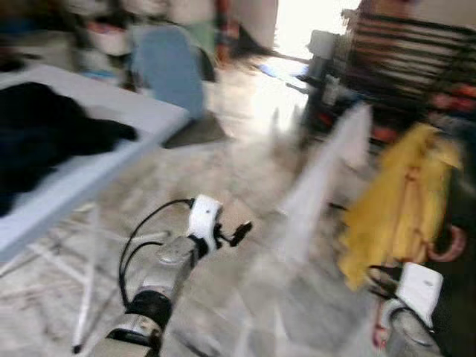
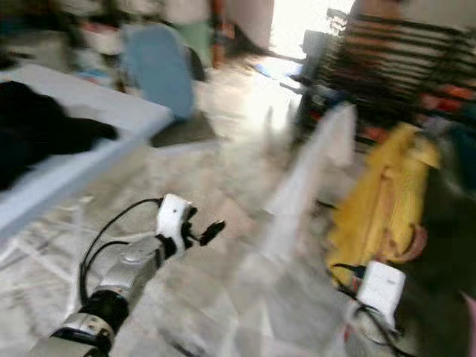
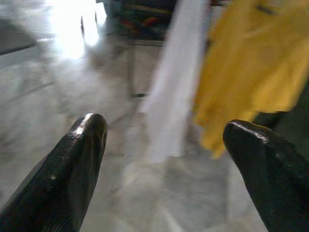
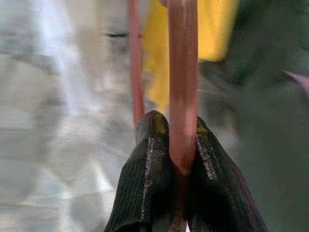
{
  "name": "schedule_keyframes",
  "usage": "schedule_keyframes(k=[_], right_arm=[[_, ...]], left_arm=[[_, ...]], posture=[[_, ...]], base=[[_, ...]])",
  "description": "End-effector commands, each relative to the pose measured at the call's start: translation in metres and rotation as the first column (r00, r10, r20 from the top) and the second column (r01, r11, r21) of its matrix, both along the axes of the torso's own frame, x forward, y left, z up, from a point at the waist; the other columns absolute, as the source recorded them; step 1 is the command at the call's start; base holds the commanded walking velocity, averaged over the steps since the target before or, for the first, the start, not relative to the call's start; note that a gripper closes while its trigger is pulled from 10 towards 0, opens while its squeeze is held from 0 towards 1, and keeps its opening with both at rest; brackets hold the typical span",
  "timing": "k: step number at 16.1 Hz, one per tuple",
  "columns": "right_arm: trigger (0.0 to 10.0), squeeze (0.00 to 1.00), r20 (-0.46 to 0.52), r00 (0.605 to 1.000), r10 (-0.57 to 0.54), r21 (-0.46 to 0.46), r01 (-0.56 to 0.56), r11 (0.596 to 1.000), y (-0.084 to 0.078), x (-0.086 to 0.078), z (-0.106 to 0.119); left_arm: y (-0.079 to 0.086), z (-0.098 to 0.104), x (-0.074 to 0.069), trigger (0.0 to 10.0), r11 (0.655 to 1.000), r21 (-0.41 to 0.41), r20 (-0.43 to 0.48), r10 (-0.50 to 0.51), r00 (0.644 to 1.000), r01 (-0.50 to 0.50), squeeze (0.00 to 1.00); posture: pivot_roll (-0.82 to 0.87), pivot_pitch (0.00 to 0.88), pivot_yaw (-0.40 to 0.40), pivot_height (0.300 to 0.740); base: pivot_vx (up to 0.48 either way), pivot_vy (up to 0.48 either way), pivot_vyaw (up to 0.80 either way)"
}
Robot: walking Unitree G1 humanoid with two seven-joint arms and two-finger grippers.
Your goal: Hang hanger
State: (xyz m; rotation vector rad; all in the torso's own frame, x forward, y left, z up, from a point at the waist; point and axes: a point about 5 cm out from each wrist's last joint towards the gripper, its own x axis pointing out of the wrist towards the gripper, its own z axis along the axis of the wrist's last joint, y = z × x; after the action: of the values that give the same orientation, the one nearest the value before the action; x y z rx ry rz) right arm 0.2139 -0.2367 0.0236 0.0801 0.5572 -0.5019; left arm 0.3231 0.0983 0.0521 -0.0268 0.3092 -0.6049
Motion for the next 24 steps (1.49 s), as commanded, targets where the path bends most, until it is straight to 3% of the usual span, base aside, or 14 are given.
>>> schedule_keyframes(k=[1,2,3,9,16,22,24], right_arm=[[10.0,0.0,0.016,1.0,0.001,0.002,-0.001,1.0,0.003,0.002,0.005],[10.0,0.0,0.026,0.994,0.104,-0.028,-0.104,0.994,0.008,0.004,0.008],[10.0,0.0,0.022,0.993,0.119,-0.021,-0.118,0.993,0.01,0.003,0.008],[10.0,0.0,-0.029,1.0,-0.012,-0.006,0.011,1.0,-0.003,-0.005,0.0],[10.0,0.0,-0.058,0.998,-0.005,0.001,0.005,1.0,-0.002,-0.011,-0.003],[10.0,0.0,-0.079,0.989,0.123,0.068,-0.118,0.991,0.002,-0.006,-0.006],[10.0,0.0,-0.082,0.991,0.103,0.05,-0.099,0.994,-0.002,-0.007,-0.006]], left_arm=[[0.0,0.004,0.004,10.0,1.0,0.005,0.01,-0.005,1.0,0.005,0.0],[0.0,0.004,0.005,10.0,1.0,0.009,0.007,-0.007,1.0,0.006,0.0],[-0.001,0.004,0.005,10.0,1.0,0.011,0.007,-0.013,1.0,0.013,0.0],[-0.002,0.007,0.008,10.0,1.0,0.02,0.019,-0.02,1.0,0.02,0.0],[-0.002,-0.006,0.0,10.0,0.999,0.03,-0.023,-0.015,1.0,0.015,0.0],[-0.001,-0.005,0.001,10.0,0.999,0.035,-0.023,-0.009,1.0,0.009,0.0],[-0.003,-0.004,0.001,10.0,1.0,0.016,-0.021,0.0,1.0,0.0,0.0]], posture=[[0.05,0.0,-0.043,0.74],[0.04,0.0,-0.044,0.74],[0.04,0.0,-0.045,0.74],[0.05,0.0,-0.051,0.74],[0.04,0.0,-0.049,0.74],[0.05,0.0,-0.06,0.74],[0.05,0.0,-0.065,0.74]], base=[[0.446,0.0,0.0],[0.435,0.0,0.0],[0.431,0.0,0.0],[0.428,0.0,-0.13],[0.424,0.035,-0.79],[0.391,0.276,0.0],[0.137,0.424,0.0]])
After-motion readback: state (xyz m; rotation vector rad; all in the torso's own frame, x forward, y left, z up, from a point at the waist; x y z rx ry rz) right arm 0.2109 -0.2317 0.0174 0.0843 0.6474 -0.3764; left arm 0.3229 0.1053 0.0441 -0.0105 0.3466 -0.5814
